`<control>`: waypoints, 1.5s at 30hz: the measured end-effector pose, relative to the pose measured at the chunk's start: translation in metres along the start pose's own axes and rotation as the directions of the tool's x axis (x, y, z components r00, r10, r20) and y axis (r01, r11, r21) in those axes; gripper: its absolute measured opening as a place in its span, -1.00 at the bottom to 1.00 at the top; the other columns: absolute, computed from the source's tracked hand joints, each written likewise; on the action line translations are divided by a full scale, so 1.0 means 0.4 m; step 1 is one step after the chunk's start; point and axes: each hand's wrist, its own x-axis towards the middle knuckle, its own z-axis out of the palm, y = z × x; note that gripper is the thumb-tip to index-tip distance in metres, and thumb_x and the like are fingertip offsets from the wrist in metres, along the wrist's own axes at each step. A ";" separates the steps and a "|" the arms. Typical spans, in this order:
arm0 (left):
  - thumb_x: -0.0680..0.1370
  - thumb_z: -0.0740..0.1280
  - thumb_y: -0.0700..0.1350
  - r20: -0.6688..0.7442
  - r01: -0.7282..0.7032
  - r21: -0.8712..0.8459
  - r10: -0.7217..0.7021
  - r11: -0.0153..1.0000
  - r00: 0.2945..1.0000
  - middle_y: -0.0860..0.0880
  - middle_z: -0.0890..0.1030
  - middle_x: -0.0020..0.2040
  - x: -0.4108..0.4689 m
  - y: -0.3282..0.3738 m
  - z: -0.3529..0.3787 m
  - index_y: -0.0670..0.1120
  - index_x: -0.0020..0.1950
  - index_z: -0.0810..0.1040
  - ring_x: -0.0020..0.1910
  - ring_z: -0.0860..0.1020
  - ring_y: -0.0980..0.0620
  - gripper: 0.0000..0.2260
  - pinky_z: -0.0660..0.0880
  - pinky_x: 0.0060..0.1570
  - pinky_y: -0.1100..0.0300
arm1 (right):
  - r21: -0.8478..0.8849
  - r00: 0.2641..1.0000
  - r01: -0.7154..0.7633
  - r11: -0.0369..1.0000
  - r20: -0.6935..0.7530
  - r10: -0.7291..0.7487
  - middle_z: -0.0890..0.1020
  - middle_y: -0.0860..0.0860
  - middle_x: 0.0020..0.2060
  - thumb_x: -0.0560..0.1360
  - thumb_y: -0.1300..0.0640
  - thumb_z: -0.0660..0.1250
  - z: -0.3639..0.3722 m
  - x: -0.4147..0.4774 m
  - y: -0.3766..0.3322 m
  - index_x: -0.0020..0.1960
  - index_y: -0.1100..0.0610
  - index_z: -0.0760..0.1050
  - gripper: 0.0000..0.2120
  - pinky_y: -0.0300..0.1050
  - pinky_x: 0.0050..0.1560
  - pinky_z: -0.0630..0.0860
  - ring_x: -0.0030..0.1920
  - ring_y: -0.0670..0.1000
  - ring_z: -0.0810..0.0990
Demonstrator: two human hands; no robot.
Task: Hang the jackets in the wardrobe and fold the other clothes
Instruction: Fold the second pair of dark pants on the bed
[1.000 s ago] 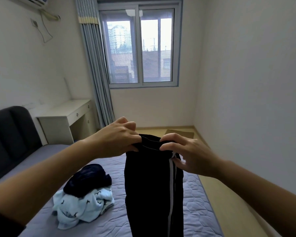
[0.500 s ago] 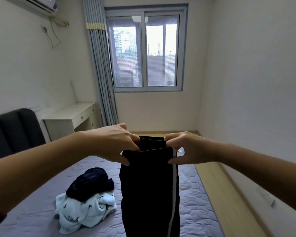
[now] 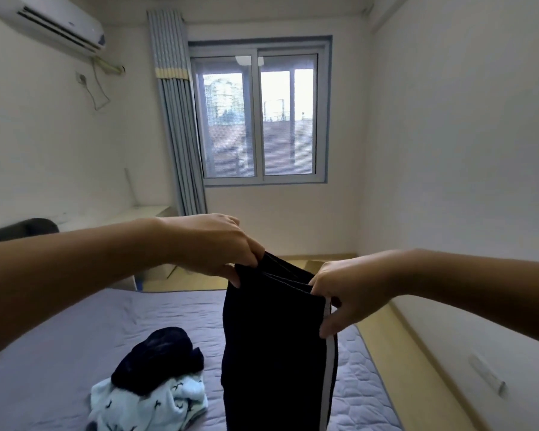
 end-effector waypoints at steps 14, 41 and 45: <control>0.52 0.16 0.17 -0.385 0.323 -0.070 -0.325 0.944 0.864 0.13 0.55 0.04 -0.075 -0.185 -0.290 0.02 0.19 0.56 -0.20 0.50 0.32 -0.63 0.37 -0.22 0.44 | 0.041 0.808 -0.059 0.997 -0.585 0.072 0.64 0.10 -0.16 0.54 0.18 0.30 -0.375 -0.098 0.063 0.04 0.26 0.60 -0.82 -0.05 -0.12 0.50 -0.15 0.10 0.59; 0.46 0.43 -0.22 -0.426 0.217 -0.847 -0.863 0.486 0.270 -0.07 0.58 -0.16 -0.003 -0.216 -0.411 -0.16 -0.01 0.57 -0.22 0.55 0.07 -0.86 0.51 -0.16 0.27 | 0.592 0.422 0.473 0.653 -0.802 0.422 0.68 0.13 -0.05 0.36 0.40 0.45 -0.530 -0.081 0.083 0.18 0.27 0.51 -0.60 -0.15 -0.02 0.61 -0.05 0.08 0.68; 0.51 0.38 -0.20 -0.367 -0.115 -0.930 -0.891 0.349 0.267 -0.01 0.63 -0.13 -0.003 -0.170 -0.418 -0.18 0.19 0.56 -0.29 0.61 0.19 -0.74 0.55 -0.20 0.36 | 0.661 0.468 0.391 0.640 -0.742 0.480 0.72 0.03 -0.21 0.37 0.17 0.50 -0.523 -0.093 0.095 0.02 0.20 0.58 -0.74 -0.23 -0.22 0.60 -0.18 -0.02 0.70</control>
